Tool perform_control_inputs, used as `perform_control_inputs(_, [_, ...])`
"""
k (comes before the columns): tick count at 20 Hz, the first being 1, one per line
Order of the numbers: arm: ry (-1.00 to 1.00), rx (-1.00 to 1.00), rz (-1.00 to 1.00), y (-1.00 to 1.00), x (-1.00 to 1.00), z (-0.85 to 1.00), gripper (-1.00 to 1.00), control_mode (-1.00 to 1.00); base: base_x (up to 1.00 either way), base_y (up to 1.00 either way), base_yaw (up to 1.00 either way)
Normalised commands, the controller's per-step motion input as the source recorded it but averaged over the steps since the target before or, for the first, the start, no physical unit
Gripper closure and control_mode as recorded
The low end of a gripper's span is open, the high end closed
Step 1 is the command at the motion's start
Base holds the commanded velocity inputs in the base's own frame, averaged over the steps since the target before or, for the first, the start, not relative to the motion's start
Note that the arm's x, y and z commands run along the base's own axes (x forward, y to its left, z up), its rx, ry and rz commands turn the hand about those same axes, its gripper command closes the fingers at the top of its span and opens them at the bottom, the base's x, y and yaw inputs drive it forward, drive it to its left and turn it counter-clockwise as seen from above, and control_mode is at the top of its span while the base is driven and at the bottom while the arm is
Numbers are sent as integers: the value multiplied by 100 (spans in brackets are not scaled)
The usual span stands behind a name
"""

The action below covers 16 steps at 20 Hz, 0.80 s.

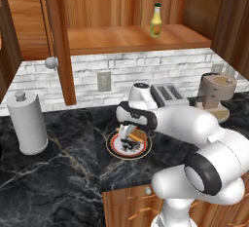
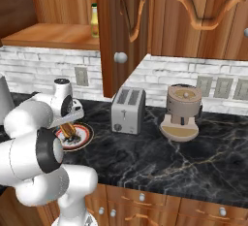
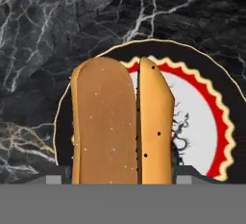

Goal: Move the hot dog bun to the plate on the dining table and place the condiment next to that plate. Then navigate to the fridge and take the sausage and place it on the plate as well.

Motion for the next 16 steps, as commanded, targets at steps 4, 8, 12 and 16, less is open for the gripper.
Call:
perform_control_inputs(4, [5,6,-34,-35,-56,88,100,-100,0,0,0])
perform_control_inputs(8, [11,3,-49,-47,-45,60,100,-100,0,0,0])
perform_control_inputs(12, [10,1,-40,-45,-38,36,100,-100,0,0,0])
perform_control_inputs(16, [3,0,-32,-36,-36,21,100,-100,0,0,0])
